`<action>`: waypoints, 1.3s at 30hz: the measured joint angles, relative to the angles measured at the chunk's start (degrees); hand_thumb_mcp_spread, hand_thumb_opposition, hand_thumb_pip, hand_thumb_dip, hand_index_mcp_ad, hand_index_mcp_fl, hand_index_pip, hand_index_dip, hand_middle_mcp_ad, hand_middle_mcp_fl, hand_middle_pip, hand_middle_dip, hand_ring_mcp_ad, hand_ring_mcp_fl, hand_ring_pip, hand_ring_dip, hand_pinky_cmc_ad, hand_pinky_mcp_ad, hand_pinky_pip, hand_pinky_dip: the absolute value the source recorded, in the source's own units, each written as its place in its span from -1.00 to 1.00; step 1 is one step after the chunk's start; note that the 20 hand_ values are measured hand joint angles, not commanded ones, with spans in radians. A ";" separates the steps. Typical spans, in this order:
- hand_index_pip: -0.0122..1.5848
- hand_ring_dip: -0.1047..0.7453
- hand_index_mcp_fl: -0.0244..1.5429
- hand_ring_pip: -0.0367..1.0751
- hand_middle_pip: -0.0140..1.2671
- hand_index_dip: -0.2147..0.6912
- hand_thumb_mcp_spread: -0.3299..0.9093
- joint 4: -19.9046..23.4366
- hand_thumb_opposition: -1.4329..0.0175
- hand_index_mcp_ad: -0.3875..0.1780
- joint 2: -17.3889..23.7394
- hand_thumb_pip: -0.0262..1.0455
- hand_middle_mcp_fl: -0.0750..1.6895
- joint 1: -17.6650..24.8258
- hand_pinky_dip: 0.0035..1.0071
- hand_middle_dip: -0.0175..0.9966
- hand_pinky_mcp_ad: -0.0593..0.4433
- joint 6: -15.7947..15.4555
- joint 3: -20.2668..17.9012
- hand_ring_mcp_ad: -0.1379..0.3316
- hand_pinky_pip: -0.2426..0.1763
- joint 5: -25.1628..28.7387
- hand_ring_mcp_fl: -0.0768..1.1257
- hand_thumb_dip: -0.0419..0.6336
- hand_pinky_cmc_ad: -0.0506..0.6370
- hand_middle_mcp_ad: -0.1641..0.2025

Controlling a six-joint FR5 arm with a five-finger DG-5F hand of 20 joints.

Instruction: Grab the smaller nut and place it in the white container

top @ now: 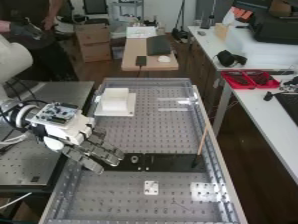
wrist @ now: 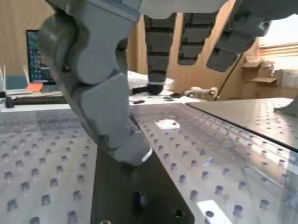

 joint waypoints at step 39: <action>0.90 -0.55 -0.31 -0.75 -0.78 0.14 0.59 -3.95 -0.47 -0.46 6.62 0.20 -0.63 18.63 -0.62 -0.56 -0.11 7.79 0.79 0.12 0.10 -14.68 -0.79 0.02 0.07 0.17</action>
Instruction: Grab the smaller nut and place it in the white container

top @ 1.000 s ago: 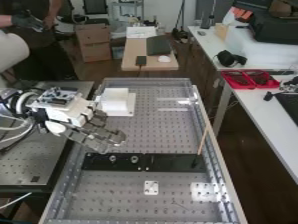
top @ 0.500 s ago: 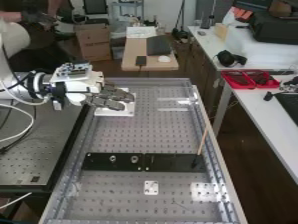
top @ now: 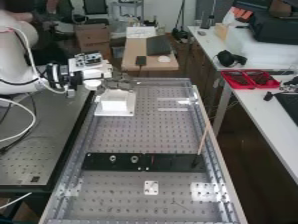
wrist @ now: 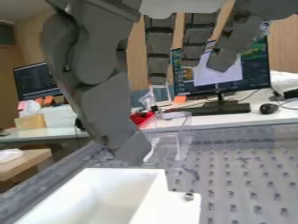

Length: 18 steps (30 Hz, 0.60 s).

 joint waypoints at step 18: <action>0.91 -0.55 -0.31 -0.75 -0.78 0.15 0.59 0.64 -0.47 -0.46 -6.02 0.20 -0.63 5.65 -0.62 -0.56 -0.12 0.50 2.59 0.12 0.10 -2.71 -0.79 0.02 0.07 0.17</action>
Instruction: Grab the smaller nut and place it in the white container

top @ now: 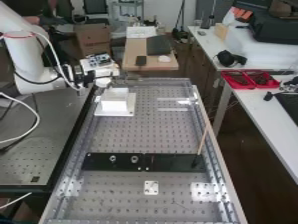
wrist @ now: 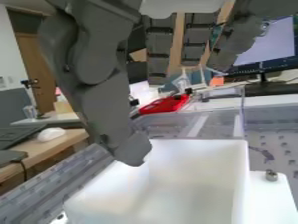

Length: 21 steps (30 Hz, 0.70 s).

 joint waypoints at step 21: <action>0.61 -0.55 -0.75 -0.75 -0.79 0.10 0.37 -7.51 -0.32 -0.41 -3.85 0.33 -0.74 -0.05 -0.62 -0.56 -0.11 -1.56 4.17 0.13 0.09 2.76 -0.82 0.02 0.06 0.16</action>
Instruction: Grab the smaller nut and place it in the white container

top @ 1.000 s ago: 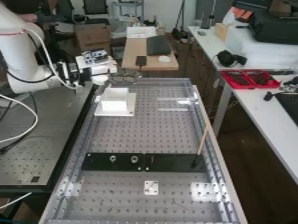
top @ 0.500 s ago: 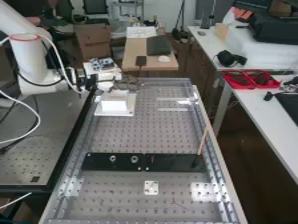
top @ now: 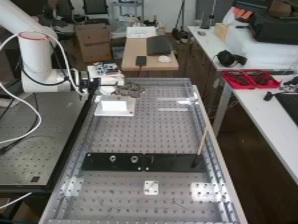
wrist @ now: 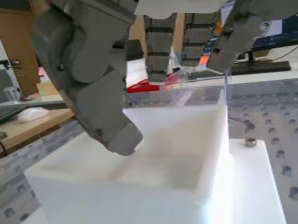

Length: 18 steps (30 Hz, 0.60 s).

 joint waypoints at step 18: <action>0.36 -0.55 -0.96 -0.76 -0.78 -0.15 0.21 -3.28 -0.24 -0.37 9.84 0.34 -0.82 -6.00 -0.56 -0.56 -0.06 1.12 1.11 0.13 0.01 0.27 -0.88 0.02 0.07 0.16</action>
